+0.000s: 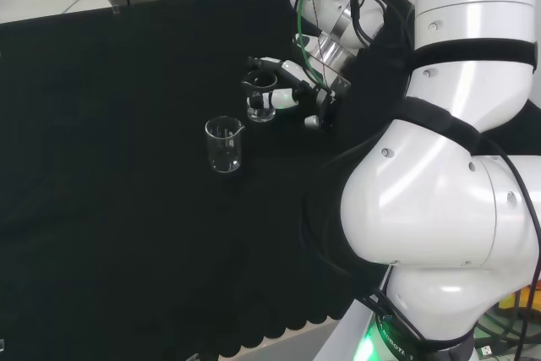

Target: Pick up the beaker on the right.

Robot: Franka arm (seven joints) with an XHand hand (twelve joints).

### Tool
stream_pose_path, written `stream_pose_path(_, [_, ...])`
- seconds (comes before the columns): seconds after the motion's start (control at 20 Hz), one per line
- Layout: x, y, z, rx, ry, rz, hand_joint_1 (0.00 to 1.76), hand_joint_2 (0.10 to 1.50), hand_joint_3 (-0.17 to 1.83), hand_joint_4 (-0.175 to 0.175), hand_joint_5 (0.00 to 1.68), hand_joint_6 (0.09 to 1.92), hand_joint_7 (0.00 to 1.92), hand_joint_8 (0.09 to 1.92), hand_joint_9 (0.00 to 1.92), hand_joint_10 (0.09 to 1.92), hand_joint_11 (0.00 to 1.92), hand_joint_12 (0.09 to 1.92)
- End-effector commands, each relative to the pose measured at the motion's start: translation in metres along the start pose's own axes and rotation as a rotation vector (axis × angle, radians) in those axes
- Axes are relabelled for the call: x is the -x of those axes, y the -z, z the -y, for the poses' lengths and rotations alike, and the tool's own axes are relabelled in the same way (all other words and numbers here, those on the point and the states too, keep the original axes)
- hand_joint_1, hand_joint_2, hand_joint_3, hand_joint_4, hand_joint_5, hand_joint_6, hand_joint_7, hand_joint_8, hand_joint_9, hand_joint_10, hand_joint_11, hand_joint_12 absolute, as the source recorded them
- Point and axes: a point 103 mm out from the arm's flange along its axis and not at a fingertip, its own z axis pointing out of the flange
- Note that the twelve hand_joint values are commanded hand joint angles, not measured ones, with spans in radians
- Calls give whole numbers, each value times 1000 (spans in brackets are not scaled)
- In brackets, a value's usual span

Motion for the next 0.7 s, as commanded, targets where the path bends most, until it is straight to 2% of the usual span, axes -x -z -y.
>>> stream_pose_path(0.05, [0, -2, -1, 24, -24, -1, 787, 887, -175, -50, 489, 388, 358, 702, 549, 550, 150, 1368])
stream_pose_path(0.15, [1, -3, -1, 31, -29, -10, 799, 891, -175, -49, 423, 650, 380, 708, 577, 541, 170, 1367])
stream_pose_path(0.25, [1, -5, -1, 36, -32, -18, 806, 895, -175, -49, 385, 796, 392, 717, 593, 543, 182, 1366])
stream_pose_path(0.4, [2, -7, -2, 42, -35, -28, 810, 897, -175, -49, 372, 853, 400, 724, 603, 547, 190, 1366])
stream_pose_path(0.7, [3, -8, -1, 40, -42, -35, 810, 898, -175, -54, 334, 852, 382, 721, 603, 549, 196, 1366])
